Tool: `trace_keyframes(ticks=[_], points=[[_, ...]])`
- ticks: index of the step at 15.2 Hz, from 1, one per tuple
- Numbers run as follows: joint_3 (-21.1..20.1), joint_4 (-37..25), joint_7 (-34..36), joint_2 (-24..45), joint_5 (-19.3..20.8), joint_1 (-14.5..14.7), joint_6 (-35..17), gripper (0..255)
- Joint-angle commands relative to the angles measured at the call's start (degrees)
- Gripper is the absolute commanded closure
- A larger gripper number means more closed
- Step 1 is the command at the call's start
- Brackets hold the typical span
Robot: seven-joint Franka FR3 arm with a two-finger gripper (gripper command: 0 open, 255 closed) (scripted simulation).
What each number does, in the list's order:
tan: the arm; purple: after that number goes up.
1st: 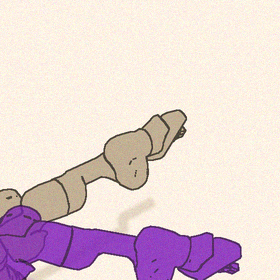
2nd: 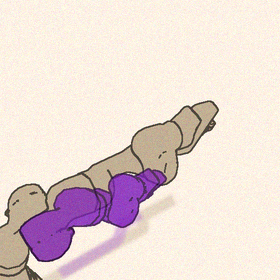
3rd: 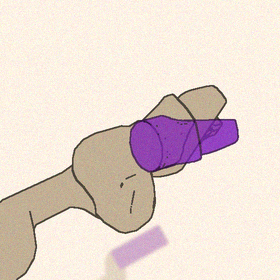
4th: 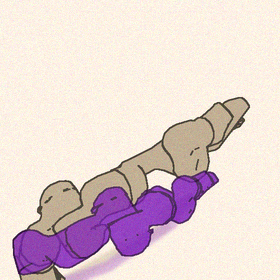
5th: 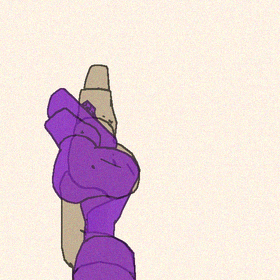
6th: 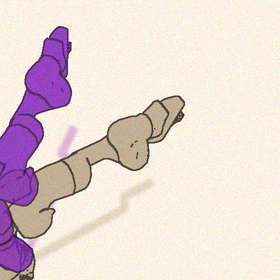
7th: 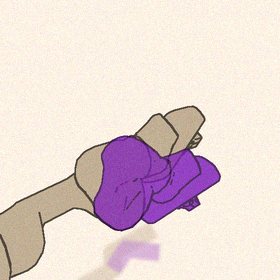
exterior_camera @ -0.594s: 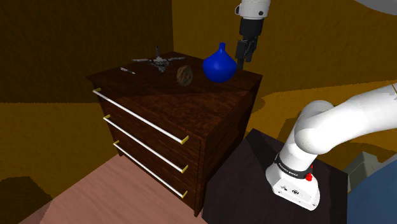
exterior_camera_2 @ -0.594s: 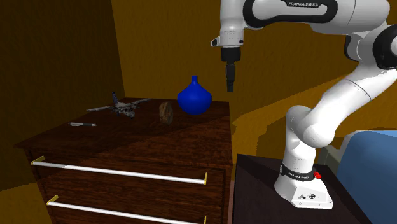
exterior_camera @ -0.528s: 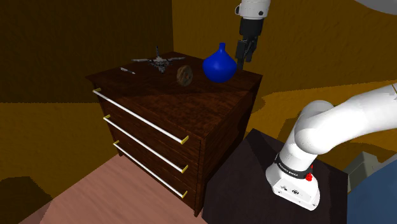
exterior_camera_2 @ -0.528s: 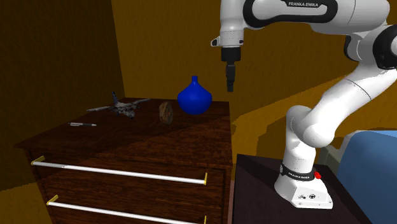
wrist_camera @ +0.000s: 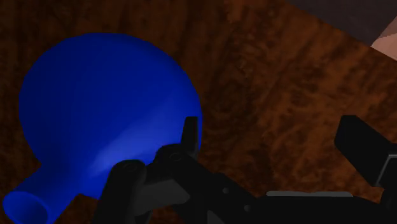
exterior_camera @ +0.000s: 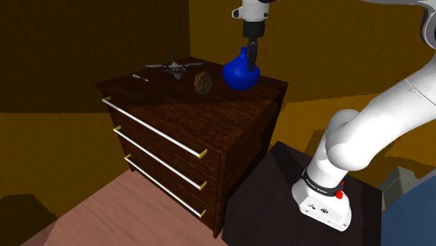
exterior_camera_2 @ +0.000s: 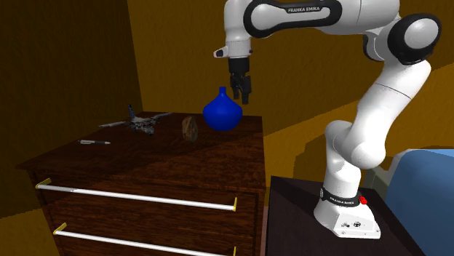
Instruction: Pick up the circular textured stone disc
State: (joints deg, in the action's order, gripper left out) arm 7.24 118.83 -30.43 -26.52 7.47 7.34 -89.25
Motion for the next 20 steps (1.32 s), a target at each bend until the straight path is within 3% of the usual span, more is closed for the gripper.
trace_keyframes(ticks=[1,8,15,20], points=[[1.5,-3.2,-8.1,4.4,0.7,1.5,-0.8,0],[3.2,-16.3,-32.5,20.1,0.9,5.7,-2.4,0],[0.8,-28.4,-53.9,33.1,0.9,8.4,-2.8,0],[0.4,-25.8,-55.0,33.7,1.1,8.5,-5.9,0]])
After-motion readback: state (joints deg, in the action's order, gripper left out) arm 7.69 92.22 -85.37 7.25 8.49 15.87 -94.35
